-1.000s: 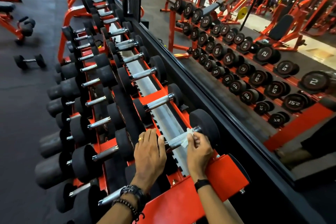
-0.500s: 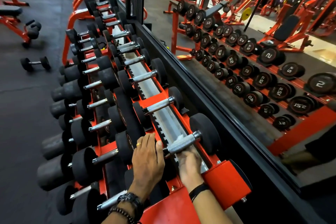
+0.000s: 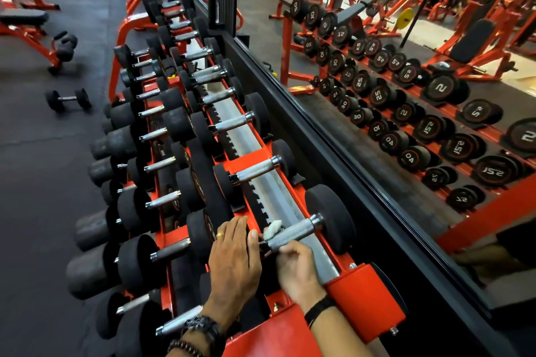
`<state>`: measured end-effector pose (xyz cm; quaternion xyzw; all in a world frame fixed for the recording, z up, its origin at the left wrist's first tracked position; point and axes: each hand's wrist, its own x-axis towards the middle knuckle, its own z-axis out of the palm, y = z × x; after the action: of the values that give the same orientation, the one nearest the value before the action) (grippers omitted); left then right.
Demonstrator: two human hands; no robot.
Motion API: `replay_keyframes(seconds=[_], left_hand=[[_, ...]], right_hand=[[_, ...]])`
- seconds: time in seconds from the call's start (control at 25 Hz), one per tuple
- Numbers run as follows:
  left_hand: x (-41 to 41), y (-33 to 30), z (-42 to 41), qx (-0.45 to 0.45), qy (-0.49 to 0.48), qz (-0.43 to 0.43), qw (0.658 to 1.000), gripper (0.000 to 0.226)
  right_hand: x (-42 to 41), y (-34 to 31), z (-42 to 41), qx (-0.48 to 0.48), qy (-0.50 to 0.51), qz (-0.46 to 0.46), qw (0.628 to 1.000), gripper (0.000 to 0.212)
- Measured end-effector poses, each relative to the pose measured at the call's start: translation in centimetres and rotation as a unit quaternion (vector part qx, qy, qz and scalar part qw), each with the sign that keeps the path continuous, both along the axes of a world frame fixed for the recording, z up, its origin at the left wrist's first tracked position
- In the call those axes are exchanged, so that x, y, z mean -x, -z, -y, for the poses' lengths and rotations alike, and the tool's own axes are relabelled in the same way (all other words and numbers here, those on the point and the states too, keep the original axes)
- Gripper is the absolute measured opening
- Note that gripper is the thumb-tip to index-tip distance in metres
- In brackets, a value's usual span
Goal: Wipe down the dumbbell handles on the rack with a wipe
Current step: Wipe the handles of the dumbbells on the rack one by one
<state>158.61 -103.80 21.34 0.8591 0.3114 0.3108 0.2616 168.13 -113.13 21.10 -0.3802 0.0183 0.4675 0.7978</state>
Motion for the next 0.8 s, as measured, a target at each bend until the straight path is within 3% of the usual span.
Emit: replay_keyframes(seconds=[0.16,0.28,0.44,0.52,0.6,0.8], left_hand=[[0.0,0.2,-0.2,0.001,0.007,0.003,1.0,0.041],[-0.1,0.2,-0.1,0.0,0.0,0.015,1.0,0.042],[-0.1,0.1,0.0,-0.005,-0.001,0.019,1.0,0.039],[-0.1,0.1,0.0,-0.004,-0.001,0.013,1.0,0.04],[-0.1,0.1,0.0,-0.002,-0.001,0.004,1.0,0.043],[0.1,0.2,0.1,0.002,-0.007,0.0,1.0,0.04]], right_hand=[[-2.9,-1.2,0.0,-0.036,0.132,-0.029,0.99,0.017],[-2.1,-0.9,-0.3,-0.015,0.121,0.012,0.993,0.029],[-2.7,-1.6,-1.7,0.129,0.131,-0.006,0.983,0.032],[-2.8,-1.7,-2.6,0.157,0.18,-0.021,0.971,0.035],[-2.8,-1.8,-3.1,0.179,0.224,-0.012,0.958,0.023],[-2.2,-0.8,-1.8,0.286,0.27,0.106,0.913,0.009]])
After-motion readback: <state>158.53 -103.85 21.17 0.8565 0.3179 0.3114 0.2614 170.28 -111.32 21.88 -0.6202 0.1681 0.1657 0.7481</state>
